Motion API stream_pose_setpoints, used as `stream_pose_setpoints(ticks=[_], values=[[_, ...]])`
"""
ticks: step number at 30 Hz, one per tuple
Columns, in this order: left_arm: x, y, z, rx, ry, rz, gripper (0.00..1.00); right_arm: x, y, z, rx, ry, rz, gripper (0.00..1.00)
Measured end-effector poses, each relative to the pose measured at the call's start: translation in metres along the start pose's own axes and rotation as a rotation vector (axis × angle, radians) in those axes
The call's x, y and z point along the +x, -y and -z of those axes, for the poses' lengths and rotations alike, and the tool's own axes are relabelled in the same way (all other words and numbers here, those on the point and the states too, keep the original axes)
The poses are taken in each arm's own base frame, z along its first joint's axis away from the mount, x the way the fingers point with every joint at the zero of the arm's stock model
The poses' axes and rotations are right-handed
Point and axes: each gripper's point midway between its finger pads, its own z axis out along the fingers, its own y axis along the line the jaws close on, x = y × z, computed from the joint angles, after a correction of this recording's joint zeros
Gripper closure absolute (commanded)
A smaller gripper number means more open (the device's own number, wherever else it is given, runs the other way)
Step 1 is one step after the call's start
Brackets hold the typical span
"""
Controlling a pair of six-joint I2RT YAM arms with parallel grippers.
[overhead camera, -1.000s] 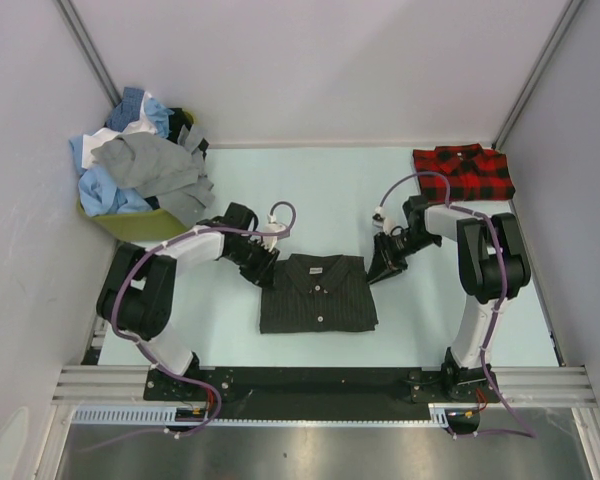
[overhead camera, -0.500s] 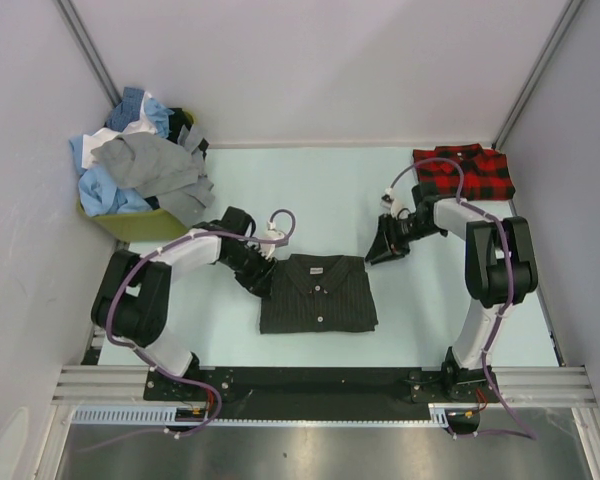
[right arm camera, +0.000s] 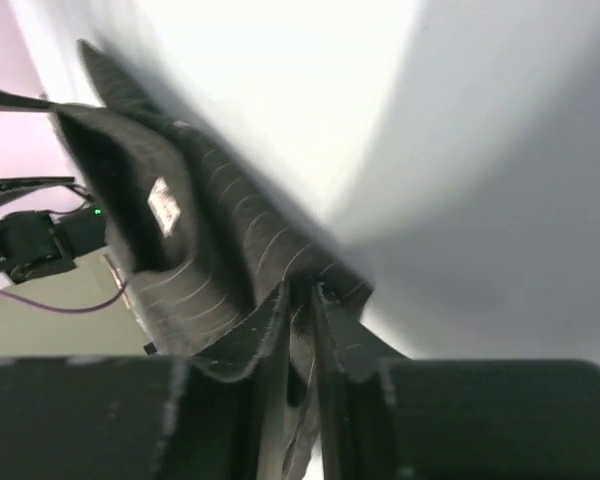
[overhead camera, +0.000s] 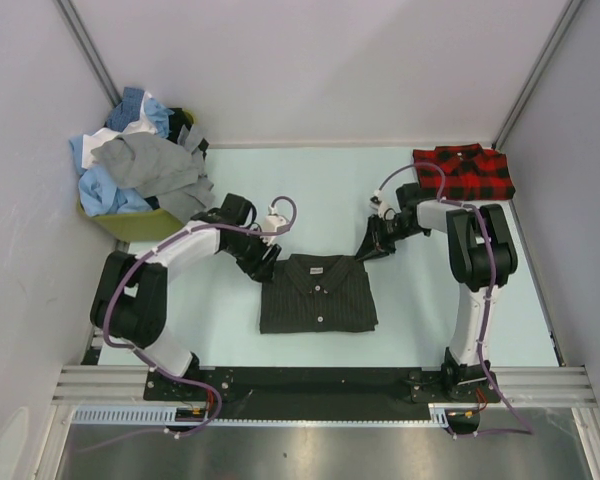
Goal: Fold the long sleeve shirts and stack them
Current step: Fold the shirt
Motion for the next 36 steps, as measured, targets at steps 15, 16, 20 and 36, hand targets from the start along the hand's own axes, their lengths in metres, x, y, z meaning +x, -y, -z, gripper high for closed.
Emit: stream_pose_setpoints(ticks=[15, 16, 20, 36], values=[[0.023, -0.014, -0.015, -0.005, -0.059, 0.105, 0.50, -0.038, 0.002, 0.033, 0.040, 0.179, 0.019, 0.50], [0.023, -0.013, -0.015, -0.001, -0.055, 0.108, 0.47, -0.038, -0.006, 0.043, 0.038, 0.200, 0.040, 0.51], [0.014, 0.003, -0.003, -0.007, 0.000, 0.052, 0.38, -0.012, -0.033, 0.065, 0.004, 0.230, 0.073, 0.67], [-0.004, 0.157, -0.059, 0.381, 0.056, -0.191, 0.39, 0.128, -0.046, 0.033, -0.160, 0.086, -0.162, 0.83]])
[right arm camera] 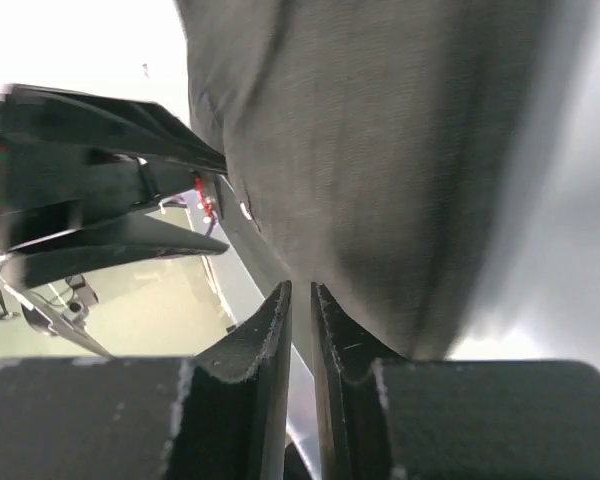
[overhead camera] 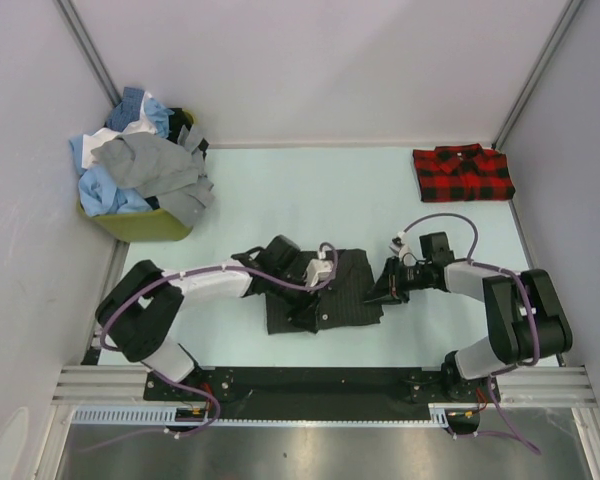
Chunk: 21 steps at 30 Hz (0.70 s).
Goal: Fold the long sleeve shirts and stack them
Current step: Fold the shirt, then neatly place the folded shirt to the corner
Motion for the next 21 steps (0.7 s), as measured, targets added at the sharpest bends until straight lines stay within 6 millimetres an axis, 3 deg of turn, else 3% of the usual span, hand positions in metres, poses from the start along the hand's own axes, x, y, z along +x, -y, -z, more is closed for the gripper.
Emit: stream_pose_setpoints(ticks=[3, 8, 12, 16, 18, 21], values=[[0.038, 0.000, -0.002, 0.048, -0.028, 0.164, 0.40, -0.001, 0.020, -0.003, 0.048, -0.003, -0.053, 0.87], [0.034, -0.012, 0.003, 0.098, -0.004, 0.322, 0.46, 0.002, 0.055, -0.003, 0.153, -0.018, -0.162, 0.88], [0.026, -0.013, 0.007, 0.065, -0.025, 0.311, 0.41, -0.014, 0.042, 0.010, 0.138, 0.005, -0.144, 0.71], [-0.007, 0.006, 0.005, -0.086, -0.019, -0.011, 0.39, -0.031, 0.003, 0.053, 0.065, 0.213, -0.057, 0.58], [-0.037, 0.030, -0.003, -0.139, 0.015, -0.233, 0.37, -0.033, -0.011, 0.076, 0.045, 0.347, -0.025, 0.60], [-0.074, 0.056, -0.024, -0.207, 0.064, -0.485, 0.37, -0.022, -0.010, 0.081, 0.025, 0.410, -0.082, 0.69]])
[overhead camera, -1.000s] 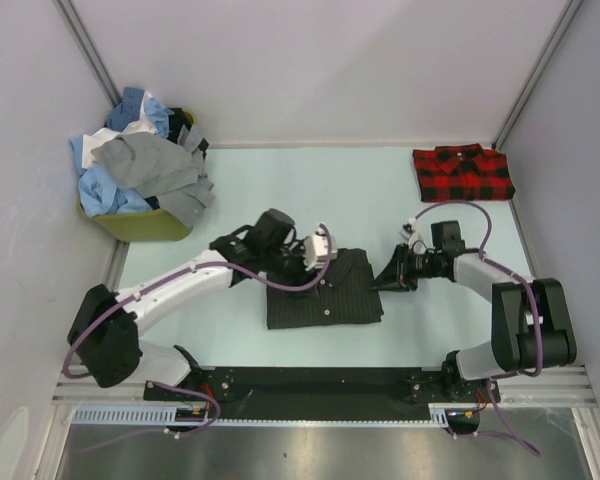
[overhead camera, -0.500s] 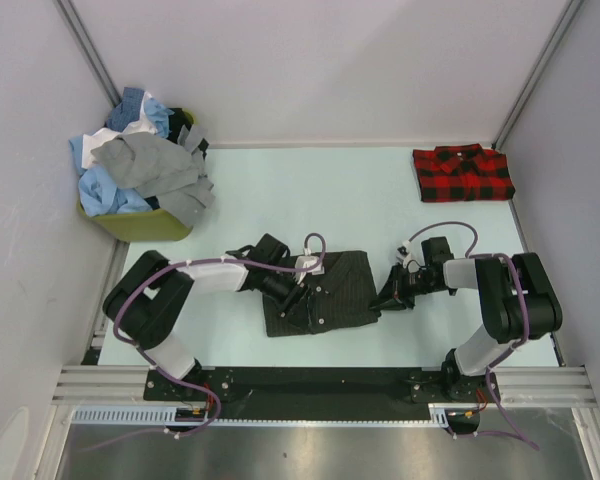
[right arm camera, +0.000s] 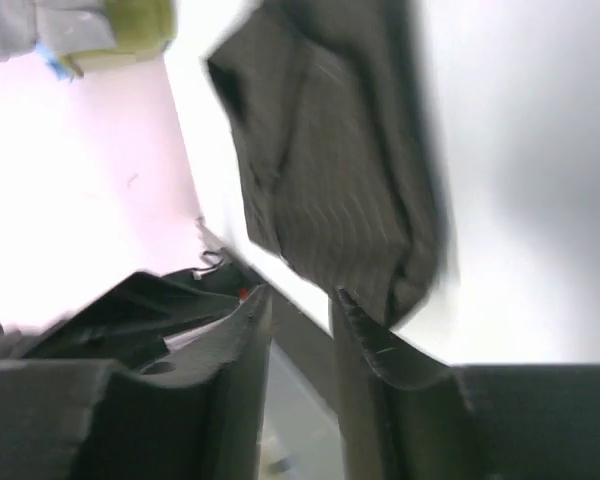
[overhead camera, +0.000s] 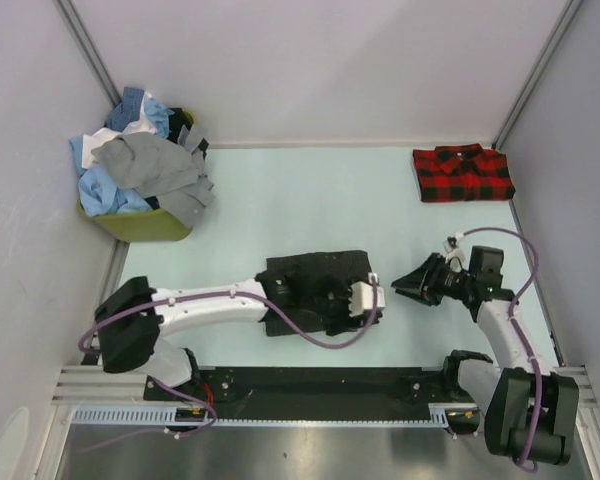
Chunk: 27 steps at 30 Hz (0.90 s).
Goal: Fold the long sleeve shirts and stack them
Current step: Neatly place the folded shirt to the corner
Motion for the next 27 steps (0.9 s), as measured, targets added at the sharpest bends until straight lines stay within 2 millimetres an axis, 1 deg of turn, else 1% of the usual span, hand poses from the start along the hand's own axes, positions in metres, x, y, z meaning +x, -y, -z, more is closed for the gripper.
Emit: stream_pose_setpoints(ticks=[1, 2, 3, 4, 5, 7, 8, 9, 11, 12, 13, 14, 15, 17, 20, 27], values=[[-0.005, 0.000, -0.007, -0.019, 0.003, -0.040, 0.36, 0.007, 0.007, -0.001, 0.010, -0.012, -0.050, 0.69], [-0.008, -0.001, -0.015, -0.045, -0.005, -0.078, 0.36, 0.014, 0.014, -0.003, 0.025, -0.025, -0.103, 0.68], [-0.008, -0.004, -0.026, -0.070, -0.023, -0.116, 0.35, 0.021, 0.024, -0.006, 0.049, -0.043, -0.165, 0.63], [-0.005, -0.006, -0.036, -0.090, -0.038, -0.142, 0.35, 0.027, 0.031, -0.008, 0.069, -0.059, -0.222, 0.48], [-0.001, -0.007, -0.044, -0.106, -0.057, -0.168, 0.35, 0.031, 0.037, -0.009, 0.086, -0.071, -0.271, 0.42], [0.010, -0.008, -0.057, -0.126, -0.099, -0.216, 0.35, 0.033, 0.042, -0.011, 0.105, -0.081, -0.340, 0.34], [0.024, -0.004, -0.073, -0.134, -0.152, -0.283, 0.46, 0.031, 0.047, -0.013, 0.119, -0.076, -0.390, 0.30], [0.025, -0.004, -0.073, -0.134, -0.154, -0.288, 0.58, 0.031, 0.046, -0.013, 0.119, -0.076, -0.390, 0.30], [0.027, -0.004, -0.079, -0.136, -0.164, -0.318, 0.68, 0.028, 0.047, -0.015, 0.119, -0.072, -0.395, 0.29], [0.027, -0.005, -0.082, -0.141, -0.165, -0.325, 0.76, 0.028, 0.048, -0.017, 0.122, -0.073, -0.397, 0.28], [0.028, -0.006, -0.085, -0.147, -0.168, -0.332, 0.80, 0.028, 0.050, -0.019, 0.129, -0.078, -0.401, 0.25], [0.030, -0.008, -0.086, -0.149, -0.173, -0.332, 0.83, 0.030, 0.052, -0.022, 0.137, -0.087, -0.403, 0.25], [0.031, -0.010, -0.086, -0.150, -0.177, -0.336, 0.88, 0.032, 0.053, -0.024, 0.143, -0.096, -0.401, 0.25], [0.030, -0.012, -0.085, -0.152, -0.171, -0.332, 0.94, 0.037, 0.054, -0.028, 0.148, -0.116, -0.400, 0.23], [0.029, -0.013, -0.083, -0.139, -0.160, -0.317, 1.00, 0.044, 0.052, -0.035, 0.145, -0.145, -0.395, 0.22], [0.019, -0.018, -0.074, -0.127, -0.123, -0.280, 1.00, 0.043, 0.044, -0.049, 0.102, -0.152, -0.350, 0.18]])
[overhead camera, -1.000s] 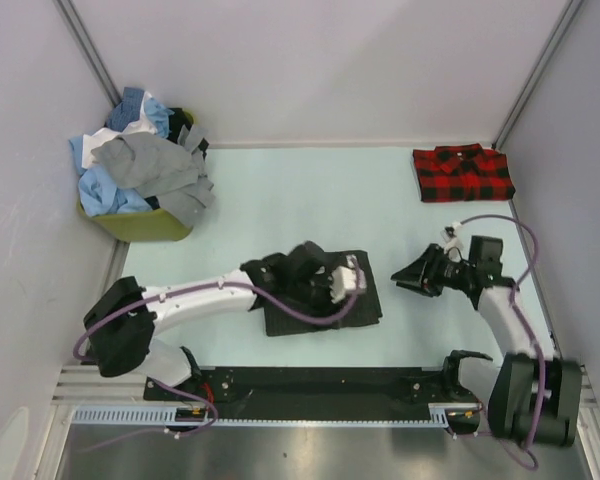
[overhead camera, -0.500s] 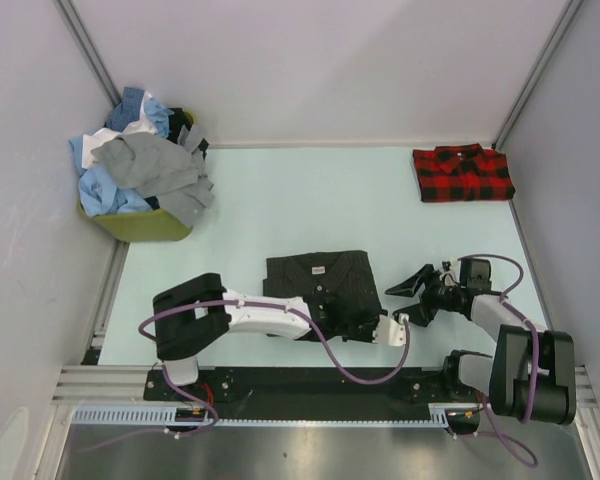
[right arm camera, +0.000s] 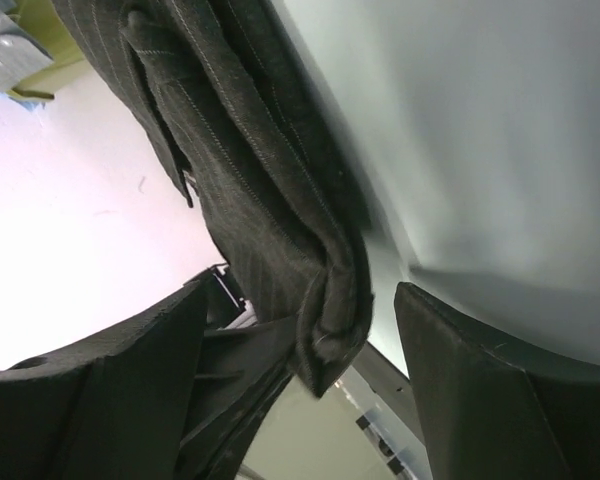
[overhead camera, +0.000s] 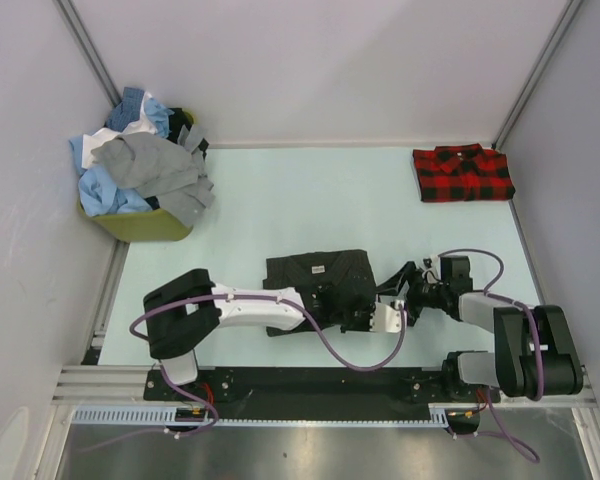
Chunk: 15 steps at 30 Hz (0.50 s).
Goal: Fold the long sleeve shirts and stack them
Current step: Neatly place the folded shirt to the corner
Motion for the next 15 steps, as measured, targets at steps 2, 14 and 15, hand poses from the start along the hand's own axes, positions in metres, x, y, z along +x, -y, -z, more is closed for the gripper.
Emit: stream_pose_setpoints(ticks=[2, 14, 15], values=[[-0.004, -0.004, 0.003, -0.005, 0.011, 0.012, 1.00, 0.001, -0.001, -0.003, -0.002, -0.007, 0.005, 0.18], [-0.019, -0.013, 0.013, -0.010, 0.052, 0.051, 1.00, -0.012, -0.006, -0.025, -0.022, 0.004, 0.010, 0.37], [-0.019, -0.013, 0.013, -0.009, 0.052, 0.051, 1.00, -0.016, -0.008, -0.029, -0.027, 0.012, 0.014, 0.39]])
